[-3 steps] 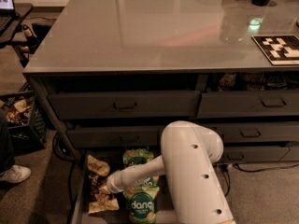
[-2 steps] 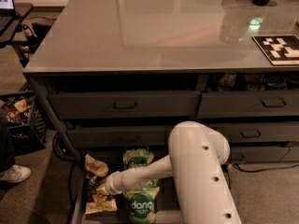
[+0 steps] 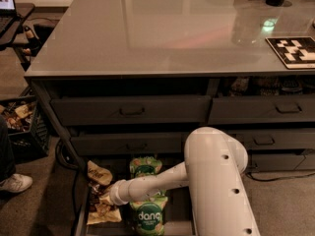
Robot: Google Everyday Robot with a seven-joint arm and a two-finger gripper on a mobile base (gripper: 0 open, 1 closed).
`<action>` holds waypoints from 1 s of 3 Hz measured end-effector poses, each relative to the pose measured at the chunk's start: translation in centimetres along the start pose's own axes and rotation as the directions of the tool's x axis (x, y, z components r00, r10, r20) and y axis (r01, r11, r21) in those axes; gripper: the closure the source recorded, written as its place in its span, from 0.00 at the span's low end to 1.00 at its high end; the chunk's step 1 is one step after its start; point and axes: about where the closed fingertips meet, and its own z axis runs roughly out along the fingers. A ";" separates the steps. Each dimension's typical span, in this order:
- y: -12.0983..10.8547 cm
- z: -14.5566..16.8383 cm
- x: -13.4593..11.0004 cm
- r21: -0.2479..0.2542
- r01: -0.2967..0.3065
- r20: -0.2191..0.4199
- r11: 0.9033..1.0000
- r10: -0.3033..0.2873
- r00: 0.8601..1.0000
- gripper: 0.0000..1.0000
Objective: Pick brown chip bag from bottom drawer and place on counter
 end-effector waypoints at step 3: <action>1.2 -7.0 -10.9 0.113 0.106 0.075 0.988 -0.115 0.990 1.00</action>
Offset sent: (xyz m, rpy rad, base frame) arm -0.0087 0.0174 0.1448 0.0383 -0.1762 -0.0221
